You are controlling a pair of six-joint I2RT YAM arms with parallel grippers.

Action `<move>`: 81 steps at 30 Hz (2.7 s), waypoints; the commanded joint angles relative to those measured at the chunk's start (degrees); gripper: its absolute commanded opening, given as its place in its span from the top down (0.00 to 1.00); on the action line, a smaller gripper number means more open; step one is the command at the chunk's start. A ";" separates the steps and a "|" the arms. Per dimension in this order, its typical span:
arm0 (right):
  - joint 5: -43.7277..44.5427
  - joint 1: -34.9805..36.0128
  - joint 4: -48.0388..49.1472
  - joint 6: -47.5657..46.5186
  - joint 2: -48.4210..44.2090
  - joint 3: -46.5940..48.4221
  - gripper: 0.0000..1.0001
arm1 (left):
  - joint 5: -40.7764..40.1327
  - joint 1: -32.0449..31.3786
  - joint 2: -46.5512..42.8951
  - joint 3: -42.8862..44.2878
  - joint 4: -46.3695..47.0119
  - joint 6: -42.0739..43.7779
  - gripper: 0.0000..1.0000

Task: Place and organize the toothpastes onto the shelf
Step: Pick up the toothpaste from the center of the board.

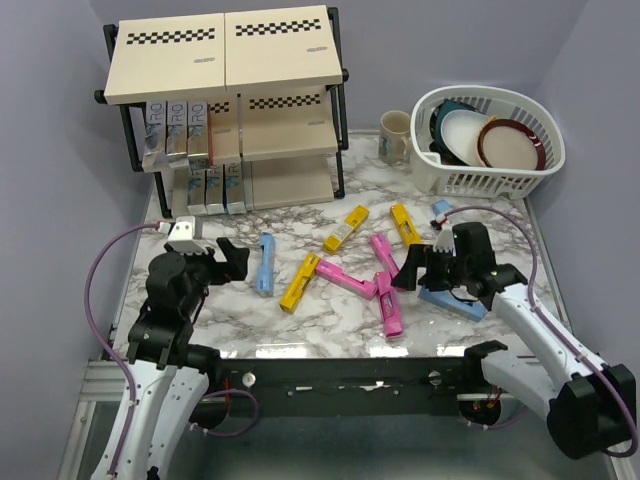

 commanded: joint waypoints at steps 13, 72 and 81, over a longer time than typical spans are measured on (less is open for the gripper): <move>18.15 13.68 4.77 10.26 12.92 1.75 0.20 | 3.06 -0.16 -1.25 -0.22 0.90 -0.10 0.01; 41.27 30.12 -11.40 16.68 21.37 13.26 0.75 | -36.03 -58.39 27.29 3.47 18.36 -17.76 0.01; 31.27 30.12 -7.20 3.09 10.57 11.78 0.74 | -28.06 -61.94 34.09 4.61 23.05 -9.70 0.01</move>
